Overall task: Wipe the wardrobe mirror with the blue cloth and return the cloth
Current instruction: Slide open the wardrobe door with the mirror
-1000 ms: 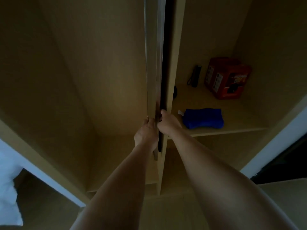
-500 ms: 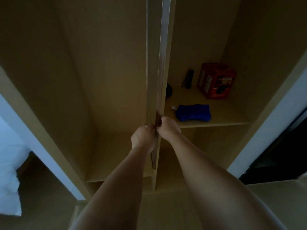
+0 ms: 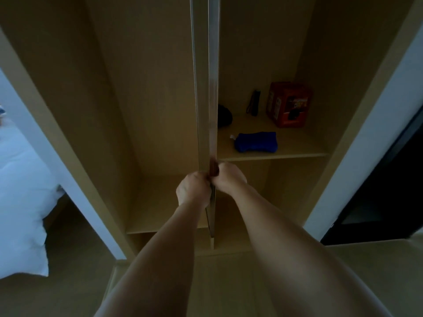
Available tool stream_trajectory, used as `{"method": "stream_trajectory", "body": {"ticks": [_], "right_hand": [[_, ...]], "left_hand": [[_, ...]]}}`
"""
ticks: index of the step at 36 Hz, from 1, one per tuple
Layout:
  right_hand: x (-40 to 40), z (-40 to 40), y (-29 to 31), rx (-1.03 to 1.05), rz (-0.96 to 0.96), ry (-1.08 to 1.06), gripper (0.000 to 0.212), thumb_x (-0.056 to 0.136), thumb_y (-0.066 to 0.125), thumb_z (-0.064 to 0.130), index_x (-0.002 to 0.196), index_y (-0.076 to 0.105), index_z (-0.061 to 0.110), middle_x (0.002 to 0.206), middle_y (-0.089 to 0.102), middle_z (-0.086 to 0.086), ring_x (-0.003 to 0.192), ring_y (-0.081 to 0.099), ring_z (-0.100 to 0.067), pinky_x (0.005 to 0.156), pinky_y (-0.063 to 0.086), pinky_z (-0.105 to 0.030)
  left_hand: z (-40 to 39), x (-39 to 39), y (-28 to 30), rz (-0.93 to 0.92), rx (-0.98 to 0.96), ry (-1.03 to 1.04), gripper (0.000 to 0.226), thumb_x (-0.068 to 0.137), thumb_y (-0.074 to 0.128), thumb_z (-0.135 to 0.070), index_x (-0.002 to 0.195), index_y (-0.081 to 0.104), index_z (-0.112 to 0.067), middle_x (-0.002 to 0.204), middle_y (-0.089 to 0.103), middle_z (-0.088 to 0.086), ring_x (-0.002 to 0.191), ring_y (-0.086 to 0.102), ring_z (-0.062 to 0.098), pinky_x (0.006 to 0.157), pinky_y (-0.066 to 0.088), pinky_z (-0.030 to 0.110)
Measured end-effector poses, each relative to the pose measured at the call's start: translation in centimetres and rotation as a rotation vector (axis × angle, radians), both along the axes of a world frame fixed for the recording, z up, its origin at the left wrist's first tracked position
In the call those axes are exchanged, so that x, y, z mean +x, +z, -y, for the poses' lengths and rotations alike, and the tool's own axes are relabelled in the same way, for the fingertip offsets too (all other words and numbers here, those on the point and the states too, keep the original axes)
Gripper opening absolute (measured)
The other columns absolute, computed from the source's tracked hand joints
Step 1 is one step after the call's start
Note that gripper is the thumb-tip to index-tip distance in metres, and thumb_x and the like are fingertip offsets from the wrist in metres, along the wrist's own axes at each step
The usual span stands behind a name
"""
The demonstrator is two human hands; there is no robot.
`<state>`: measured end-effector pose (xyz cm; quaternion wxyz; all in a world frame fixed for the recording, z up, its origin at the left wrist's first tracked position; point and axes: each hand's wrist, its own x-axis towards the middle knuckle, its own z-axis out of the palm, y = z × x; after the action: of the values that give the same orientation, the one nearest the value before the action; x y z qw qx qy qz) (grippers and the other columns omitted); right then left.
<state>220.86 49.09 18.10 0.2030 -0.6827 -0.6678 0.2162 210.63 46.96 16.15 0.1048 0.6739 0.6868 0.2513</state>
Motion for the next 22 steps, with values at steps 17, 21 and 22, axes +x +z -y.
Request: {"method": "stream_trajectory", "body": {"ticks": [17,21,22], "right_hand": [[2.2,3.9,0.6,-0.027,-0.008,-0.108,0.027,0.09,0.056,0.028,0.117,0.055,0.023,0.102,0.062,0.001,0.085,0.06,-0.018,0.066,0.051,-0.03],[2.5,3.8,0.6,-0.029,0.013,-0.162,0.027,0.089,0.057,0.028,0.115,0.054,0.023,0.105,0.062,0.0,0.088,0.059,-0.019,0.063,0.045,-0.03],[2.5,3.7,0.7,-0.029,0.016,-0.171,0.027,0.089,0.058,0.028,0.115,0.054,0.022,0.105,0.062,0.0,0.09,0.06,-0.019,0.064,0.045,-0.03]], "left_hand": [[3.3,2.8,0.5,0.01,-0.032,-0.037,0.024,0.089,0.044,-0.021,0.079,0.063,-0.031,0.066,0.056,-0.012,0.06,0.052,0.006,0.045,0.034,0.023],[2.9,3.6,0.5,-0.009,-0.081,-0.044,0.022,0.087,0.046,-0.018,0.075,0.058,-0.032,0.068,0.056,-0.011,0.059,0.052,0.006,0.045,0.034,0.023],[2.7,3.8,0.5,-0.019,-0.088,-0.045,0.022,0.088,0.046,-0.018,0.077,0.06,-0.03,0.071,0.058,-0.01,0.062,0.053,0.007,0.047,0.037,0.024]]}}
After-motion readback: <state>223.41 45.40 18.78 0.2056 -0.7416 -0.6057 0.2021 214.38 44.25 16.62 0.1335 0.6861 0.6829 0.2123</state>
